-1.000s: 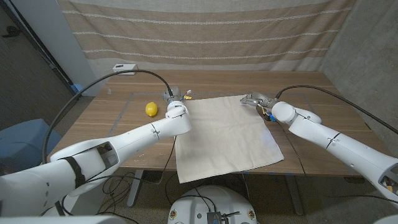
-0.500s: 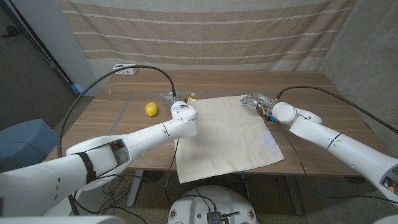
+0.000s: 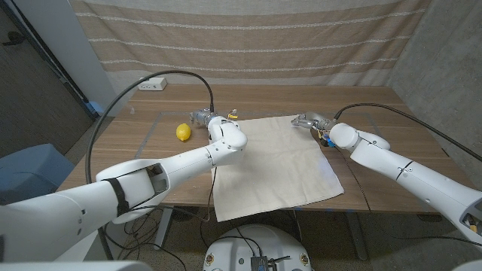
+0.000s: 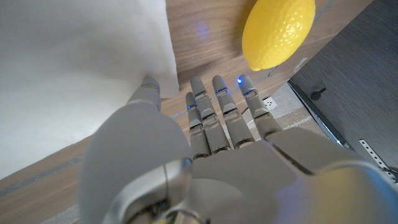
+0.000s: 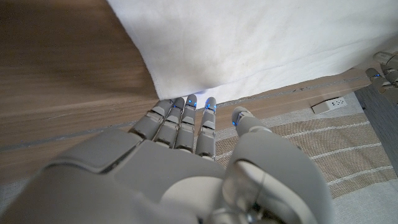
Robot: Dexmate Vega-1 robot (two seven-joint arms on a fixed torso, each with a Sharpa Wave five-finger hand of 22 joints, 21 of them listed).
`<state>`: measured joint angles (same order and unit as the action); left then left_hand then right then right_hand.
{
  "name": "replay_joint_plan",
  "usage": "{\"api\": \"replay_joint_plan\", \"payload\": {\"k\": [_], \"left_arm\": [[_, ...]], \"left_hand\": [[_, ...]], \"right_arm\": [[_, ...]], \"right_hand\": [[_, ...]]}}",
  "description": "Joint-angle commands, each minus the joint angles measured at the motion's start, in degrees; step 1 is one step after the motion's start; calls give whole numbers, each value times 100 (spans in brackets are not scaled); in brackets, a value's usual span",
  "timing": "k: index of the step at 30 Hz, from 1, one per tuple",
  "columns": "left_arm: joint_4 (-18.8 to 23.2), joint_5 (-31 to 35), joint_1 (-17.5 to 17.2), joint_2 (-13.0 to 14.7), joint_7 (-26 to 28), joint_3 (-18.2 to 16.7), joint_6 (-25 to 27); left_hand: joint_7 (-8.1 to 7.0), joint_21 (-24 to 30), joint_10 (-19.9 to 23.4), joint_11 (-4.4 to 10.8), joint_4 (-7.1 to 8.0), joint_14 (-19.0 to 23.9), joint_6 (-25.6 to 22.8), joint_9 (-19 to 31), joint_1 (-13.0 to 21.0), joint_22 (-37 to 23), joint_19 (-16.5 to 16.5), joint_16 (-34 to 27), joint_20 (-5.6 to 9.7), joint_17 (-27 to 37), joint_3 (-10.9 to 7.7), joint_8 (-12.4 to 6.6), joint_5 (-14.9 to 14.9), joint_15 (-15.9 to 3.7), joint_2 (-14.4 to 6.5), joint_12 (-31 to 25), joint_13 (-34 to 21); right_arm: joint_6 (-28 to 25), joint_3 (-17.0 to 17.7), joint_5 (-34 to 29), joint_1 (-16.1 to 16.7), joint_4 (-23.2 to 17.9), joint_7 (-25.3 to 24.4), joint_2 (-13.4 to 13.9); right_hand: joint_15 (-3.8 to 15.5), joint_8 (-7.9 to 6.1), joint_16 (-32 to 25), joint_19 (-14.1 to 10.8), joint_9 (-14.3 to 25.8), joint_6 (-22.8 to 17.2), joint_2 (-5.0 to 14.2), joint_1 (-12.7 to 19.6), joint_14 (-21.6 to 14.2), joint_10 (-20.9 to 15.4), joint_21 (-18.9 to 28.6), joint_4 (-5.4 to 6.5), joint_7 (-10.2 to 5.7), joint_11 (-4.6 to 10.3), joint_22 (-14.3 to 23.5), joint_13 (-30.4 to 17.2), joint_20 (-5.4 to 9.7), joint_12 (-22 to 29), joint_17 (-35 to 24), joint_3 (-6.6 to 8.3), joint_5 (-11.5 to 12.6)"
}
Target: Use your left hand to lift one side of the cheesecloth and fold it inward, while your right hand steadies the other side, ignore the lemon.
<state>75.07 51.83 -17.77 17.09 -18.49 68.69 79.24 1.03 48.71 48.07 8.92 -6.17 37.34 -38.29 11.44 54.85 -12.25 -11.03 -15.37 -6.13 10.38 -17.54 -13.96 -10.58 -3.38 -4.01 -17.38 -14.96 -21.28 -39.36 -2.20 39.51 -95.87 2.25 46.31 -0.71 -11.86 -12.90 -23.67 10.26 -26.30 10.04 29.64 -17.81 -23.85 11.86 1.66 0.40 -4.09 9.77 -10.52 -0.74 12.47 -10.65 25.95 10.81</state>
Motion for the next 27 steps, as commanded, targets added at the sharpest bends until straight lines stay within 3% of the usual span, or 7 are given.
{"api": "replay_joint_plan", "payload": {"k": [1, 6, 10, 11, 15, 23, 27], "left_arm": [[11, -390, 128, 77, 117, 226, -188], [-3, -804, 77, 115, 922, 278, -331], [-19, -1060, -34, 154, 1610, 228, -489], [1, -1116, -84, 158, 1802, 177, -507], [461, -1352, -300, 380, 2370, -56, -681], [2277, -2336, -1493, 1054, 3768, -1662, -2291], [2856, -3092, -1892, 1395, 3768, -2292, -3460]], "left_hand": [[-78, 124, 793, 142, -300, 386, -836, 8, 427, 2, -42, -25, 161, -5, -252, -165, 1, -433, -118, -152, 186], [-173, 272, 1427, 261, -419, 941, -1556, 36, 926, 6, -152, -235, 341, 57, -479, -326, -42, -755, -325, -286, 271], [-230, 374, 1585, 265, -434, 1247, -1872, 51, 1106, -2, -250, -430, 437, 171, -463, -403, -36, -933, -295, -308, 301], [-223, 448, 1732, 161, -444, 1348, -2061, 58, 1243, -8, -317, -561, 484, 288, -429, -446, -42, -980, -277, -360, 294], [-188, 586, 1887, 125, -453, 1519, -2247, 67, 1475, -19, -428, -766, 609, 473, -360, -456, -75, -1036, -195, -438, 236], [-20, 1137, 2119, -81, -428, 1757, -2651, 206, 1970, -86, -876, -1123, 602, 926, -150, -529, -314, -1051, 18, -697, -78], [29, 1555, 2334, -89, -411, 2061, -2880, 218, 2151, -112, -1275, -1259, 692, 1099, -39, -553, -608, -1057, 265, -853, -246]], "right_arm": [[11, 23, -17, -6, 16, -22, -5], [33, 23, -13, -21, 44, -13, -16], [57, 28, -10, -20, 59, -12, -12], [39, 30, -8, -21, 58, -12, -13], [36, 42, 2, -8, 62, -17, -2], [66, 40, 5, -13, 103, -22, -11], [89, 40, 6, -15, 131, -28, -20]], "right_hand": [[-7, 14, 42, -207, 23, -34, -13, -50, -51, -61, 38, -5, -10, 13, 6, -22, -139, -34, -17, 44, 19], [-3, 16, 46, -215, 23, -49, -16, -58, -65, -81, 35, -4, -3, -5, 6, -22, -135, -33, -15, 53, 19], [9, 20, 49, -222, 24, -53, -20, -62, -76, -89, 33, -5, -3, 5, 6, -22, -126, -36, -14, 61, 19], [9, 21, 52, -224, 24, -55, -22, -66, -77, -90, 32, -4, -1, 1, 6, -22, -123, -38, -14, 62, 19], [15, 27, 54, -233, 24, -54, -24, -76, -85, -98, 31, 1, 1, 7, 6, -22, -116, -39, -15, 65, 18], [29, 38, 60, -237, 25, -50, -21, -115, -86, -96, 24, 28, -1, 7, 7, -23, -94, -51, -25, 62, 14], [24, 39, 63, -242, 25, -58, -23, -127, -90, -97, 22, 34, 1, 20, 7, -23, -90, -55, -26, 64, 13]]}}
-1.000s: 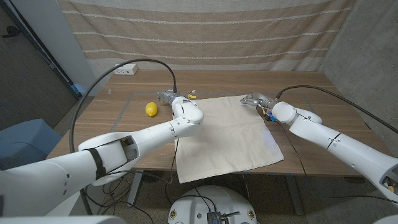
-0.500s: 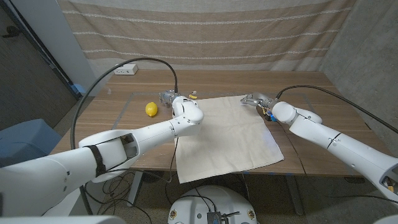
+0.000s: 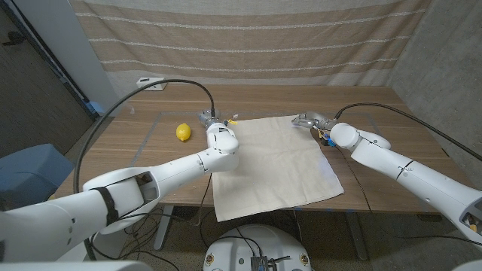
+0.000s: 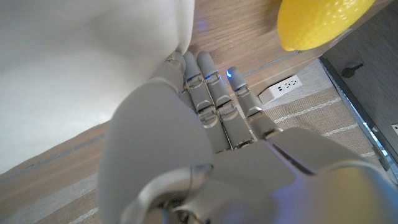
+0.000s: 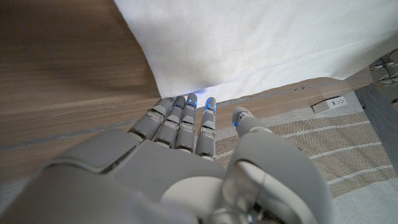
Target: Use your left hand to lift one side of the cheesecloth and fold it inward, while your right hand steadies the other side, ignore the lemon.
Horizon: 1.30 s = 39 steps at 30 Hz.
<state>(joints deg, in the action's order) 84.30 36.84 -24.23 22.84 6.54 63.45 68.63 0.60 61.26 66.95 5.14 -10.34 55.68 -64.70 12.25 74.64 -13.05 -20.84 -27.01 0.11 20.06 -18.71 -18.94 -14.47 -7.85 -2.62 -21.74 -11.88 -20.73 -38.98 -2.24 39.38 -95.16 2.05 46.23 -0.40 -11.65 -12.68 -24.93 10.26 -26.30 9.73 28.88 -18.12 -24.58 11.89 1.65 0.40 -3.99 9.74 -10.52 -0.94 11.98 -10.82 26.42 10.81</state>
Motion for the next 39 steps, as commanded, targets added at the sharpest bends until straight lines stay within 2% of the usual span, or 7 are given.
{"api": "replay_joint_plan", "payload": {"k": [1, 3, 13, 21, 25, 30, 39], "left_arm": [[2020, -1807, -1312, 861, 1192, -1915, -2603], [2134, -2143, -1418, 883, 1118, -2145, -2871], [2382, -3300, -1669, 1000, 794, -2788, -3575], [2372, -4149, -1753, 1056, 532, -3102, -4108], [2273, -4147, -1680, 1078, 587, -3007, -4399], [1953, -4077, -1523, 920, 721, -2854, -4838], [1415, -3888, -1168, 522, 977, -2578, -4923]], "left_hand": [[85, 377, 445, 286, 14, 253, -263, 133, 192, -32, -372, -97, 68, 153, 94, -49, -277, -610, 167, -425, -583], [107, 448, 487, 290, 19, 285, -316, 131, 215, -31, -430, -102, 60, 178, 109, -54, -337, -611, 210, -451, -615], [143, 581, 473, 235, 49, 320, -314, 156, 255, -27, -428, -90, 119, 237, 134, -30, -492, -609, 262, -472, -706], [169, 656, 457, 231, 68, 314, -322, 175, 265, -21, -390, -74, 162, 283, 152, -20, -598, -609, 276, -479, -767], [166, 686, 451, 224, 74, 311, -311, 177, 270, -18, -373, -67, 169, 302, 157, -7, -640, -608, 276, -481, -791], [155, 726, 438, 244, 79, 310, -310, 182, 274, -10, -353, -59, 184, 330, 169, 5, -700, -608, 287, -481, -824], [140, 803, 420, 270, 97, 311, -319, 189, 269, 15, -309, -44, 222, 387, 195, 30, -816, -609, 299, -480, -890]], "right_arm": [[35, 9, 19, 1, 66, -17, -17], [46, 7, 13, 1, 78, -24, -17], [75, 40, 71, 18, 115, -23, -9], [197, 60, 122, 6, 160, 15, -6], [242, 40, 128, -11, 189, 64, -12], [222, -25, 84, -39, 209, 140, -12], [261, -72, 42, -2, 177, 238, 55]], "right_hand": [[-4, 20, 44, -118, 25, -58, 8, -55, -58, -26, 18, 37, 1, 12, 9, -23, -71, -7, -9, 18, 13], [-2, 22, 46, -119, 25, -57, 8, -61, -56, -33, 17, 40, 2, 4, 9, -23, -69, -6, -10, 19, 13], [12, 34, 51, -129, 26, -54, 9, -108, -65, -36, 10, 73, -4, 6, 10, -24, -56, -17, -19, 17, 9], [14, 44, 57, -138, 27, -48, 2, -155, -68, -45, 5, 103, -2, 11, 10, -24, -49, -23, -25, 9, 5], [21, 50, 59, -147, 27, -41, -7, -168, -78, -51, 5, 107, 0, 15, 10, -25, -48, -26, -23, 9, 6], [28, 48, 65, -152, 27, -51, -10, -179, -82, -48, 2, 111, 1, 21, 10, -25, -44, -31, -20, 14, 8], [52, 45, 75, -157, 27, -76, -15, -191, -93, -61, -4, 111, 12, 29, 10, -25, -41, -34, -14, 26, 12]]}}
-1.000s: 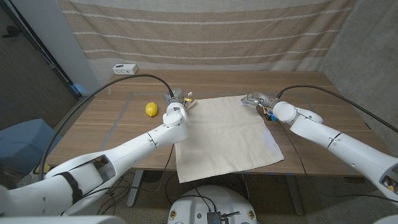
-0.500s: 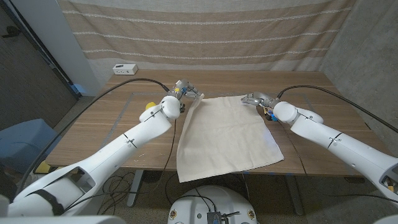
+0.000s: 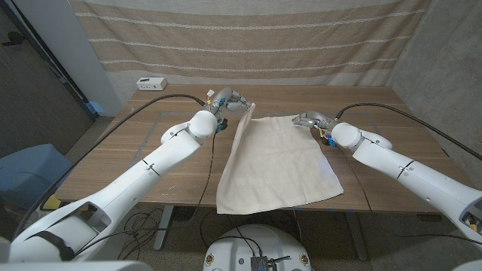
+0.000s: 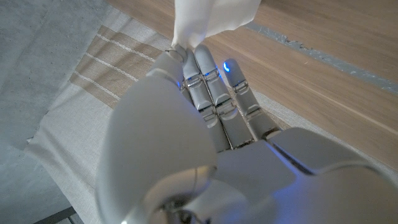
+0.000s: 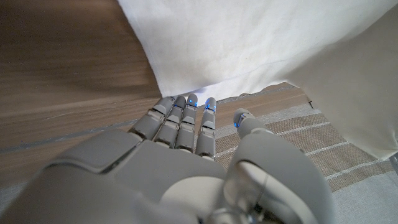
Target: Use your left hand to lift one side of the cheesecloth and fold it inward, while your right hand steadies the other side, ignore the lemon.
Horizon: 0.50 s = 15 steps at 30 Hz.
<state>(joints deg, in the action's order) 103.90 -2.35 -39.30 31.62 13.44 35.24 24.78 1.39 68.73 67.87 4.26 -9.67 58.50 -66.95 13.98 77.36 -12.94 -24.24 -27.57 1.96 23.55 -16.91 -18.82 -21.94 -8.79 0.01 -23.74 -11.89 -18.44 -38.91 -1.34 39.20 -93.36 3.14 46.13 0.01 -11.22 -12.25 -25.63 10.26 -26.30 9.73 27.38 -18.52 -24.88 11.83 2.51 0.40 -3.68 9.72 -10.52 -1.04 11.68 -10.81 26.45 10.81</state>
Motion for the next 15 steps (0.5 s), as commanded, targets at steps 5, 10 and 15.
{"api": "replay_joint_plan", "payload": {"k": [5, 10, 15], "left_arm": [[-944, 71, 557, -577, 277, 403, -675], [-1264, 55, 757, -778, 178, 536, -858], [-1452, 52, 911, -951, 120, 635, -1017]], "left_hand": [[72, 90, 336, 347, 34, 25, -109, 16, -9, 18, 43, 22, 56, 64, 30, 27, -116, -516, 50, -284, -918], [57, 123, 333, 352, 35, 31, -110, 16, -7, 32, 54, 28, 57, 89, 40, 41, -162, -516, 58, -281, -944], [65, 162, 334, 357, 38, 29, -118, 16, -6, 49, 70, 40, 49, 118, 50, 55, -214, -515, 60, -279, -974]], "right_arm": [[92, -69, -39, 63, -15, 170, 120], [151, -66, -42, 84, 7, 220, 161], [242, -65, -30, 96, 83, 274, 176]], "right_hand": [[8, 5, 40, -90, 27, -77, -21, -49, -54, -35, -1, 24, 17, -11, 12, -25, -27, -8, -11, 30, 14], [12, 8, 44, -90, 27, -78, -24, -58, -56, -36, -4, 26, 17, -23, 12, -25, -24, -11, -9, 34, 15], [13, 10, 52, -90, 27, -80, -28, -67, -56, -38, -8, 26, 17, -9, 12, -25, -24, -15, -6, 41, 17]]}}
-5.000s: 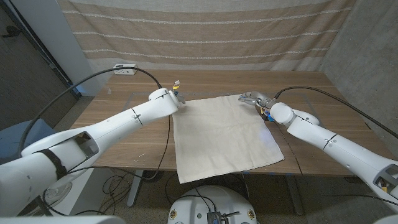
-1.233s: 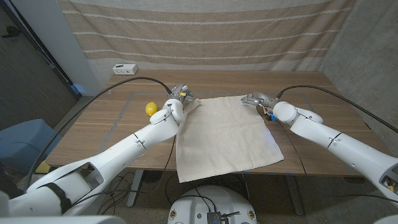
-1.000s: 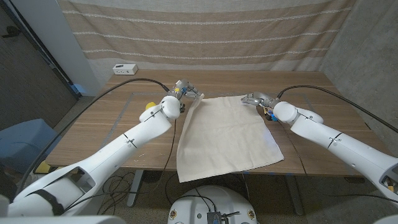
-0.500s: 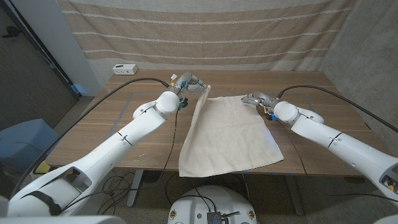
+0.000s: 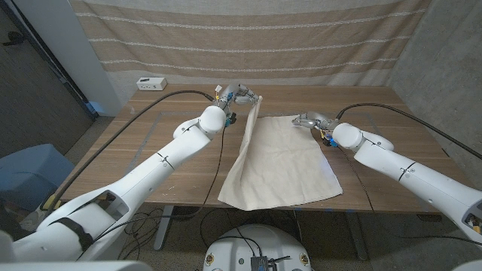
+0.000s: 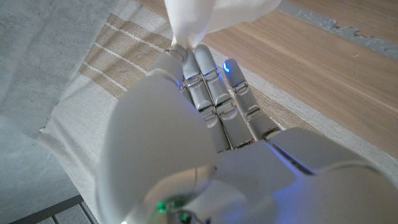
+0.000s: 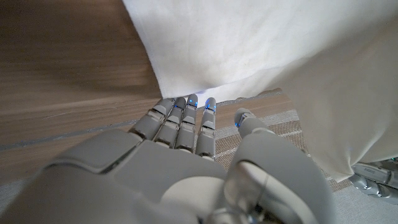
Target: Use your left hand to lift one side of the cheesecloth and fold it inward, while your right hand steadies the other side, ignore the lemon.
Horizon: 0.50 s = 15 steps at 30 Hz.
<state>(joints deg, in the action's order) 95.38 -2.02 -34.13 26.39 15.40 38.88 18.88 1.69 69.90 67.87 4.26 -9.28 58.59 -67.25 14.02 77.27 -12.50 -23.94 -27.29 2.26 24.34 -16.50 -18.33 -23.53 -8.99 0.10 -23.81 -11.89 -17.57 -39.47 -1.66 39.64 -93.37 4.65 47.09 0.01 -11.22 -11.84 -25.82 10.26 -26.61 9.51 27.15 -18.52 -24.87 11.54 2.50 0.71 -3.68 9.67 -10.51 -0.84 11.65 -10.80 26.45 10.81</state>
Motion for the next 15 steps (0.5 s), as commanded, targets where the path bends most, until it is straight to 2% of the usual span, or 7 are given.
{"api": "replay_joint_plan", "payload": {"k": [1, 7, 15], "left_arm": [[-640, 19, 421, -462, -84, 288, -468], [-881, -101, 582, -676, -254, 370, -605], [-1124, 0, 717, -966, -141, 539, -714]], "left_hand": [[32, 53, 334, 359, 2, 18, -94, 13, 1, 10, 47, 15, 20, 46, 13, 9, -67, -494, 50, -272, -981], [38, 83, 329, 362, 4, 11, -89, 14, 2, 25, 69, 28, 20, 73, 22, 26, -110, -495, 50, -265, -1007], [35, 117, 324, 348, 5, 4, -91, 17, 5, 41, 95, 42, 18, 104, 33, 42, -156, -494, 51, -258, -1036]], "right_arm": [[178, -11, 0, 52, 100, 136, 85], [330, -9, 14, 45, 224, 211, 98], [566, -12, 5, 26, 390, 325, 132]], "right_hand": [[15, 10, 12, -70, 27, -50, -5, -45, -57, -37, 19, 26, -14, -8, 17, -26, -46, -14, -6, 43, 18], [12, 12, 19, -66, 27, -55, -5, -51, -59, -38, 13, 24, -15, -3, 17, -26, -47, -17, -3, 53, 21], [20, 13, 27, -68, 27, -60, -4, -57, -58, -40, 9, 22, -17, -17, 17, -26, -43, -22, 0, 65, 24]]}}
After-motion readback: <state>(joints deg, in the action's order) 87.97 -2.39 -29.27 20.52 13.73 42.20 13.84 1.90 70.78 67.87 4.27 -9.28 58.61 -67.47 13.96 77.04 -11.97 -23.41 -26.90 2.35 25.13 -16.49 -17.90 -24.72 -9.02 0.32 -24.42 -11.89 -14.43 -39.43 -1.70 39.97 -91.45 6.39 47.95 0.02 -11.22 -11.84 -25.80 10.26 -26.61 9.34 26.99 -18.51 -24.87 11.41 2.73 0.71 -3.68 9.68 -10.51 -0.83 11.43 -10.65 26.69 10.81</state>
